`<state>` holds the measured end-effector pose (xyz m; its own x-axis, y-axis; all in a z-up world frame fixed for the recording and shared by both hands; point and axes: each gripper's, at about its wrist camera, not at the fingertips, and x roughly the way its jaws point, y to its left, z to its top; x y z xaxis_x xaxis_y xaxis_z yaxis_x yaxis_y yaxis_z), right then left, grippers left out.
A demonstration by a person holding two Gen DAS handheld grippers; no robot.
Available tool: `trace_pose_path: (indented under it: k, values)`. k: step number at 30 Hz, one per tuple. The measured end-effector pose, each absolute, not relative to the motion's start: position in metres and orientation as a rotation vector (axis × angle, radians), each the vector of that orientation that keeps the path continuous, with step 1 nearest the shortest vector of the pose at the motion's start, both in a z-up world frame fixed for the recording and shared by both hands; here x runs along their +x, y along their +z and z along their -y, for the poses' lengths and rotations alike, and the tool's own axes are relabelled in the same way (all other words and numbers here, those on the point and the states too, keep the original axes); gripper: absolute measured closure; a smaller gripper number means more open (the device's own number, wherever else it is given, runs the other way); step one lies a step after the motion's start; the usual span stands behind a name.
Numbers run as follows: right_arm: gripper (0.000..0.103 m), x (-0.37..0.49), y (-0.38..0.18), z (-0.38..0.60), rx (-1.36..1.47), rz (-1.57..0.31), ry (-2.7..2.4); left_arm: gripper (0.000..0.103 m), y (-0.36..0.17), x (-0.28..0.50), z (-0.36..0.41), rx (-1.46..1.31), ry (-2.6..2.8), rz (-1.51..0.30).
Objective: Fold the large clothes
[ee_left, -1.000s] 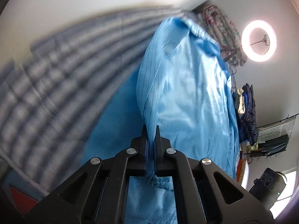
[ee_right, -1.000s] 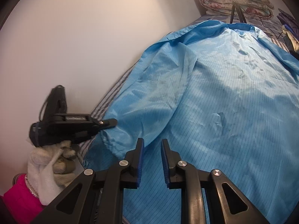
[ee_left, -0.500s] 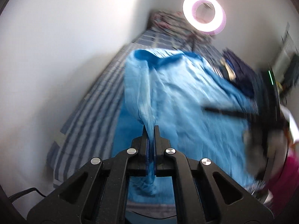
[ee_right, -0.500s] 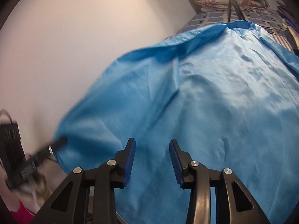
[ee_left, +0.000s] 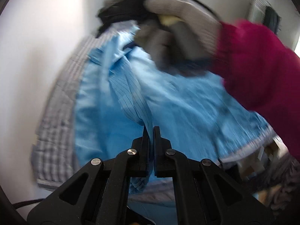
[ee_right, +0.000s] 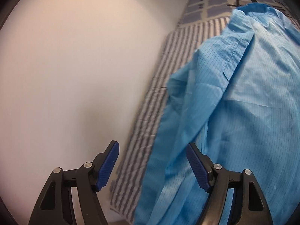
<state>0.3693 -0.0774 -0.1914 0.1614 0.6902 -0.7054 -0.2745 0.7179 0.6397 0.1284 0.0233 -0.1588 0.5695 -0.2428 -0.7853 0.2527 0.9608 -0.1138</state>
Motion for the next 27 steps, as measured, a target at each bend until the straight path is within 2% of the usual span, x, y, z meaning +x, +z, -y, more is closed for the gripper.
trace_pose_path:
  k: [1,2,3,5,7,8,9,10,11,12,14,15,20,27]
  values:
    - [0.042,0.371,-0.201,0.080,0.411,-1.242,0.691,0.103,-0.162,0.126,-0.024,-0.005,-0.326,-0.934]
    - [0.057,0.374,-0.206,0.081,0.414,-1.250,0.681,0.102,-0.164,0.121,-0.023,-0.022,-0.352,-0.945]
    - [0.066,0.375,-0.212,0.085,0.410,-1.257,0.670,0.102,-0.166,0.119,-0.022,-0.038,-0.377,-0.963]
    - [0.081,0.377,-0.222,0.093,0.362,-1.261,0.620,0.102,-0.169,0.115,-0.016,-0.068,-0.430,-0.995]
    - [0.092,0.378,-0.228,0.104,0.293,-1.260,0.571,0.101,-0.166,0.110,-0.021,-0.118,-0.459,-1.007]
    - [0.092,0.378,-0.229,0.111,0.275,-1.259,0.554,0.096,-0.162,0.103,-0.025,-0.145,-0.471,-1.008]
    - [0.092,0.378,-0.229,0.121,0.266,-1.257,0.541,0.081,-0.159,0.100,-0.031,-0.173,-0.473,-1.003]
    - [0.092,0.376,-0.229,0.127,0.269,-1.252,0.542,0.071,-0.155,0.096,-0.039,-0.210,-0.474,-0.987]
    - [0.087,0.374,-0.228,0.136,0.284,-1.247,0.553,0.055,-0.152,0.094,-0.045,-0.235,-0.475,-0.975]
    - [0.086,0.371,-0.227,0.144,0.295,-1.246,0.554,0.053,-0.148,0.091,-0.054,-0.269,-0.467,-0.956]
    - [0.054,0.362,-0.226,0.157,0.321,-1.249,0.581,0.053,-0.143,0.089,-0.065,-0.291,-0.435,-0.929]
    - [0.051,0.355,-0.226,0.162,0.325,-1.254,0.598,0.053,-0.141,0.087,-0.074,-0.293,-0.392,-0.915]
    - [0.051,0.301,-0.229,0.169,0.317,-1.288,0.731,0.053,-0.166,0.097,-0.128,-0.450,-0.239,-0.964]
    - [0.047,0.254,-0.237,0.146,0.180,-1.297,0.812,0.053,-0.215,0.106,-0.137,-0.588,-0.239,-1.122]
